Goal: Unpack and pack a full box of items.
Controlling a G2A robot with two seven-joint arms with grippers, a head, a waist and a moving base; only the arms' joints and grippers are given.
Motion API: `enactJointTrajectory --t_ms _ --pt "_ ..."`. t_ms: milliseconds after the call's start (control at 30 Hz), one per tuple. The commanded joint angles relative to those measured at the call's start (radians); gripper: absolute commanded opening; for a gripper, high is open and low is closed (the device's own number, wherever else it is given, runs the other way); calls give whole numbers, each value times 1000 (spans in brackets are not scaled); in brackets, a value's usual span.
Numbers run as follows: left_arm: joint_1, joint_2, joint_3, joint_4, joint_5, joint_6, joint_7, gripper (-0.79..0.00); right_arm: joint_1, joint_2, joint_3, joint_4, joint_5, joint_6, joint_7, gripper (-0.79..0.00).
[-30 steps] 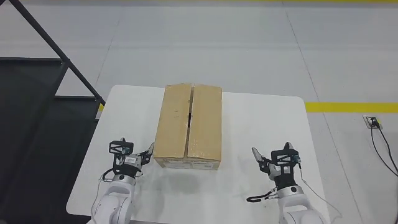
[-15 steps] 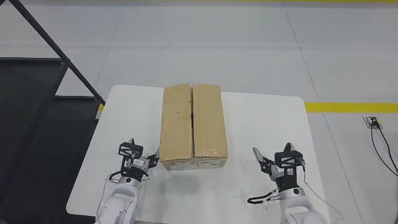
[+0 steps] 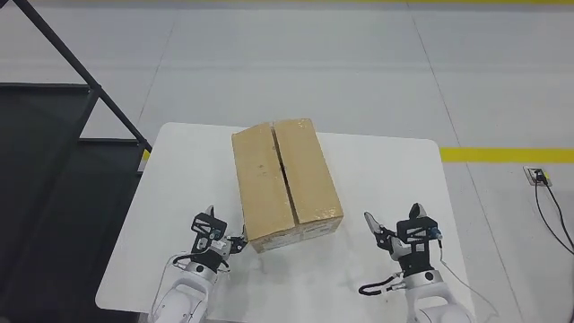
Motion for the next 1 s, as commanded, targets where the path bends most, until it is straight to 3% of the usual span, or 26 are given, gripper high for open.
enactJointTrajectory --t_ms 0,567,867,967 --pt "-1 -2 13 -2 15 -9 1 0 -10 1 8 -11 1 -27 -6 0" --pt "-61 -22 112 9 79 -50 -8 0 -110 11 167 -70 214 -203 -11 0" --pt "-98 -38 178 17 98 -68 7 0 -101 5 162 -107 134 -57 98 0" --pt "-103 -40 188 19 106 -79 12 0 -101 5 162 -107 134 -57 98 0"
